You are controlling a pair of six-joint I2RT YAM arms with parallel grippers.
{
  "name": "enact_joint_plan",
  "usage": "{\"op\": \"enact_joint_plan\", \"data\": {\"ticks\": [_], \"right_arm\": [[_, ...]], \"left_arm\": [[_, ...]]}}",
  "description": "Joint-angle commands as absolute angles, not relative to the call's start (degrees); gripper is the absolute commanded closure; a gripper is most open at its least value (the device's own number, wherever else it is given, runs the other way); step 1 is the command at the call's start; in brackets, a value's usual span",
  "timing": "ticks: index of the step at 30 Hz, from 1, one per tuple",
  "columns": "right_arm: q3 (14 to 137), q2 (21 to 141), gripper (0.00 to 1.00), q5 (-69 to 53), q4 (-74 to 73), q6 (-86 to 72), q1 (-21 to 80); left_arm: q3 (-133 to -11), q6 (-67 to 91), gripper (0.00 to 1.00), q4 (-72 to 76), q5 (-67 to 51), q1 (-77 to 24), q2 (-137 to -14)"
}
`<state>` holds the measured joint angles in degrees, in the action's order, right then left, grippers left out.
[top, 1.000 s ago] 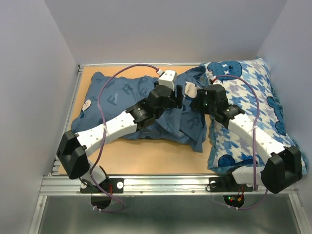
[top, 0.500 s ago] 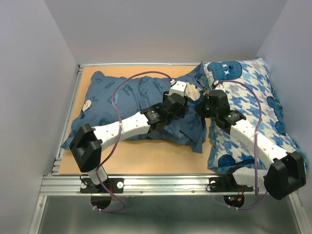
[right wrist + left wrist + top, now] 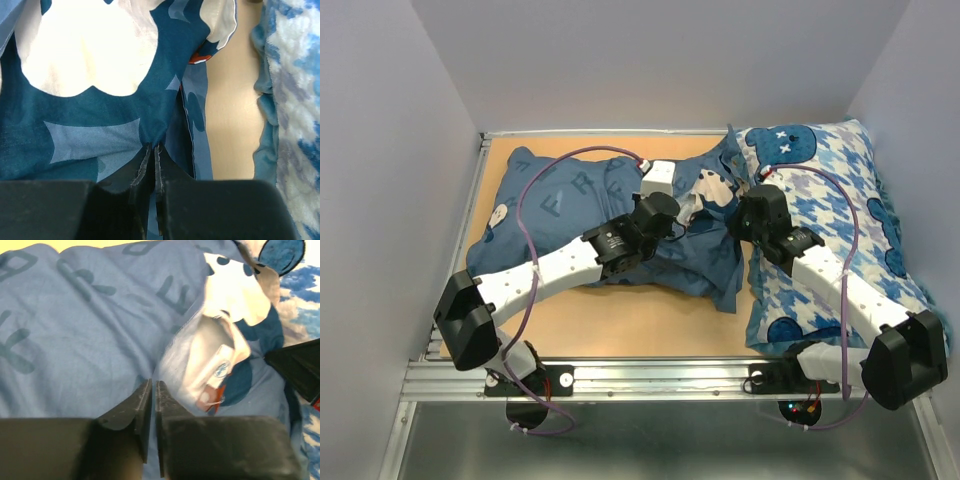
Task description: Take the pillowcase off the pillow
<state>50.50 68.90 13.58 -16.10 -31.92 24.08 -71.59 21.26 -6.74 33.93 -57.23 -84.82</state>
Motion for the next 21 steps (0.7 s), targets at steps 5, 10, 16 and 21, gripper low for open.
{"op": "enact_joint_plan", "data": {"ticks": [5, 10, 16, 21], "right_arm": [[49.7, 66.5, 0.84, 15.8, -17.1, -30.8, 24.2], [53.3, 64.3, 0.52, 11.3, -17.8, -29.5, 24.3], [58.7, 64.9, 0.34, 7.9, -19.1, -29.4, 26.2], [61.1, 68.5, 0.34, 9.5, -19.2, -29.6, 29.2]], "left_arm": [[-67.5, 22.3, 1.0, -4.1, 32.9, -54.7, -81.8], [-65.9, 22.9, 1.0, -2.6, 31.3, -54.5, -81.8], [-64.0, 23.3, 0.62, 1.7, 25.8, -54.7, -78.1], [-64.4, 23.3, 0.37, 4.0, 23.5, -56.1, -75.9]]}}
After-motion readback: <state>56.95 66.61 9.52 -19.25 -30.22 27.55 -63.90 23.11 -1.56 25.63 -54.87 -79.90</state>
